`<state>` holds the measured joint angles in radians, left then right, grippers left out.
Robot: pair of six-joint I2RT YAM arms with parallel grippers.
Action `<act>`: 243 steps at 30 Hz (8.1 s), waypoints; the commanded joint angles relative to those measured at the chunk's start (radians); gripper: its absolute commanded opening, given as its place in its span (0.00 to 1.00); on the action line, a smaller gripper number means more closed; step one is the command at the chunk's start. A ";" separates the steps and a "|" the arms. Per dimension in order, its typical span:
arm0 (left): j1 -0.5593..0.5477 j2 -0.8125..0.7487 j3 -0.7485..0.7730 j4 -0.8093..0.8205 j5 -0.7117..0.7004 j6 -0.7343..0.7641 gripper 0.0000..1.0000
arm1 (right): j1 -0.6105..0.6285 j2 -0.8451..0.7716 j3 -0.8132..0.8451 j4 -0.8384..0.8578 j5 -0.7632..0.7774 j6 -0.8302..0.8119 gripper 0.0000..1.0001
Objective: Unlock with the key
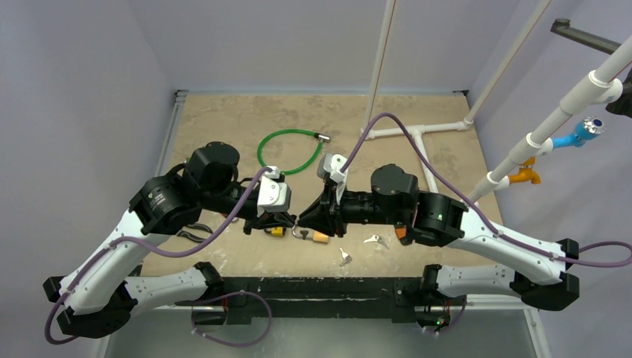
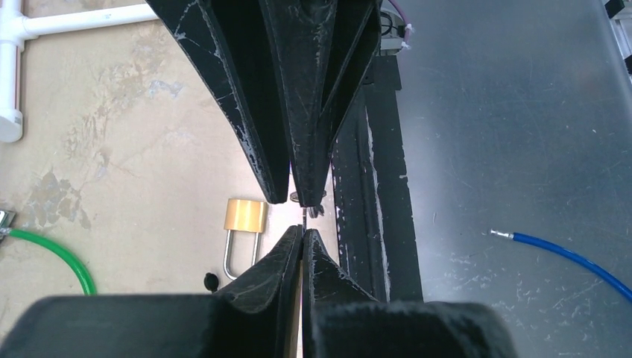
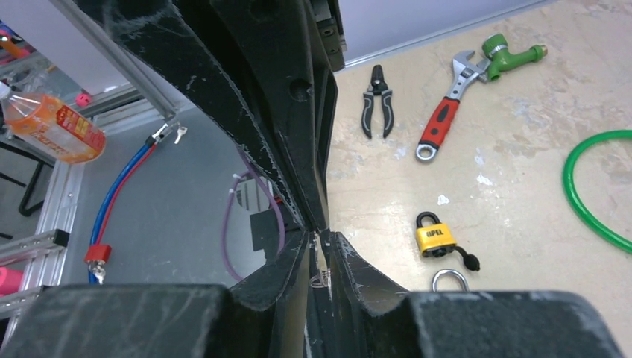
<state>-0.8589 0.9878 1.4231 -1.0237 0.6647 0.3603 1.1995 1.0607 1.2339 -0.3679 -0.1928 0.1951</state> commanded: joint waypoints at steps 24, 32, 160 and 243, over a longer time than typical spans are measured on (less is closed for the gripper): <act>-0.003 0.010 0.066 0.011 0.020 0.003 0.00 | 0.005 -0.001 -0.008 0.012 -0.063 -0.016 0.05; -0.003 0.012 0.077 0.015 0.025 -0.004 0.00 | 0.005 0.008 -0.009 0.012 -0.032 -0.018 0.00; -0.057 -0.308 -0.146 0.252 -0.100 0.900 0.00 | 0.004 -0.230 0.052 -0.159 0.151 0.108 0.00; -0.058 -0.308 -0.240 0.287 -0.588 1.191 0.00 | -0.129 0.255 0.300 -0.068 -0.017 -0.014 0.00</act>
<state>-0.9123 0.6979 1.1374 -0.8188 0.0608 1.5520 1.0763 1.3201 1.4887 -0.4847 -0.1799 0.1963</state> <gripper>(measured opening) 0.574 0.005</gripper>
